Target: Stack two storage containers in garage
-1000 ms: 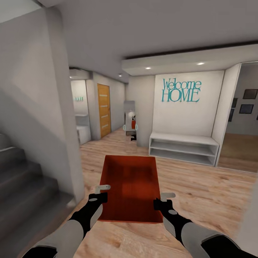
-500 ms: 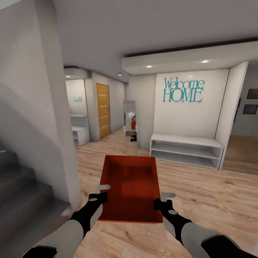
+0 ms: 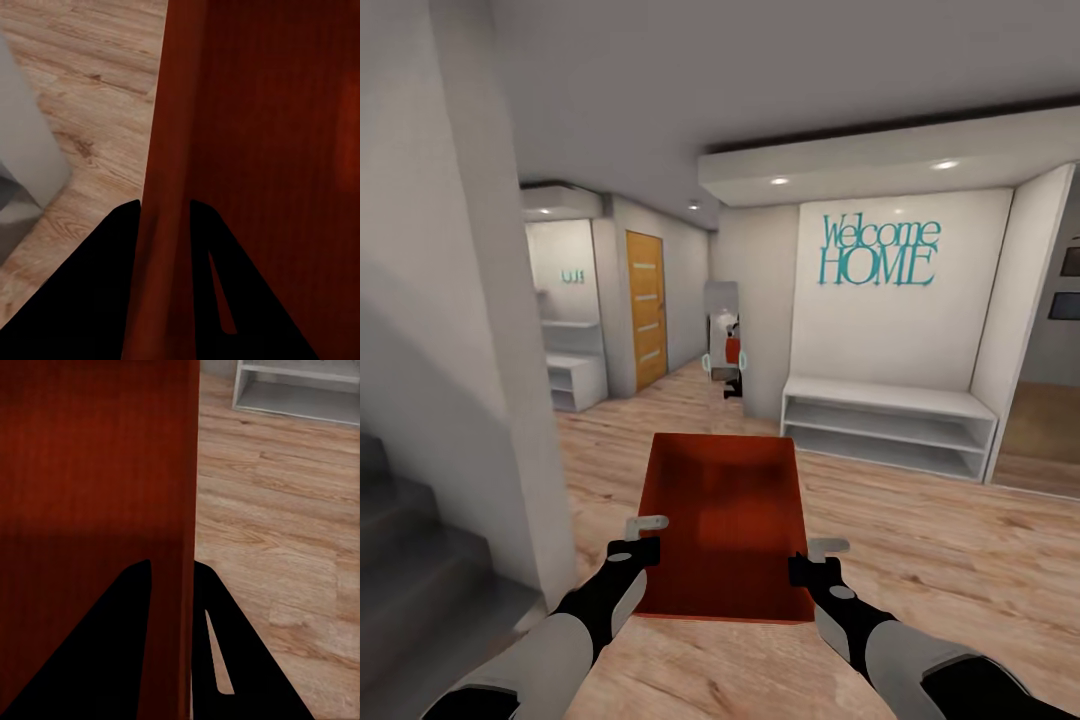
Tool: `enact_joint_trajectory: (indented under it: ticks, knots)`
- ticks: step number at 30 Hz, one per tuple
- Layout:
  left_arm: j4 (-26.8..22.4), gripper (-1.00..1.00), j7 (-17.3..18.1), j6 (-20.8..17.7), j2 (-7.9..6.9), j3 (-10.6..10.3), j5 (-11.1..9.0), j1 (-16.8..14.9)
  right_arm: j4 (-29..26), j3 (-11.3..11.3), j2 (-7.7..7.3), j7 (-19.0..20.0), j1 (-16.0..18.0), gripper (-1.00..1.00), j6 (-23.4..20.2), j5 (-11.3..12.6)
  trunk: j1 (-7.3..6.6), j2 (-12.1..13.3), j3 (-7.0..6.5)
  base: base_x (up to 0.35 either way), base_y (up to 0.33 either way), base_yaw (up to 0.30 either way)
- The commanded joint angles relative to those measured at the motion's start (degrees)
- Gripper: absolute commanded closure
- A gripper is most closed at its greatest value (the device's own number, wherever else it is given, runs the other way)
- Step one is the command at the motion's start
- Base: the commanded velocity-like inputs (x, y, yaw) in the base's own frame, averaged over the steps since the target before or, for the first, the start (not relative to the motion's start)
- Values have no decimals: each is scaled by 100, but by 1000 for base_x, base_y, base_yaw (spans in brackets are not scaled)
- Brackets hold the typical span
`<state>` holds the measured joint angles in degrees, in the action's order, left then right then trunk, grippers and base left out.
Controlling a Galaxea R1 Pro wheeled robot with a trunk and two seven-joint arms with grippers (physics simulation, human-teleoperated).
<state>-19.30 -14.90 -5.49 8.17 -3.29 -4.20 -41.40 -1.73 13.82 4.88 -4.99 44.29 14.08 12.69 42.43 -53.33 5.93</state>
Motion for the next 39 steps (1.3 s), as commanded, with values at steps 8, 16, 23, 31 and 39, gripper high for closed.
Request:
enact_joint_trajectory:
  ticks: [8, 16, 23, 31, 39]
  knots:
    - [-21, 100, -66, -40, -236, 382, 15, -8, -1, -169, -14, -37, 1, 100, 16, 41, 4, -6, 9, 322, 0, 0]
    - [-21, 100, -66, -40, -237, 382, 15, -8, -2, -169, -16, -37, 1, 100, 16, 41, 4, -6, 9, 322, 0, 0]
    - [-21, 100, -66, -40, -237, 382, 15, -8, -2, -169, -22, -37, 2, 100, 16, 41, 4, -6, 9, 322, 0, 0]
    - [-21, 100, -66, -40, -237, 382, 15, -8, -2, -169, -22, -33, 5, 100, 12, 41, 4, -6, 9, 322, 0, 0]
    - [-21, 100, -66, -40, -237, 382, 15, -8, -2, -169, -22, -37, 3, 100, 15, 41, 4, -6, 9, 322, 0, 0]
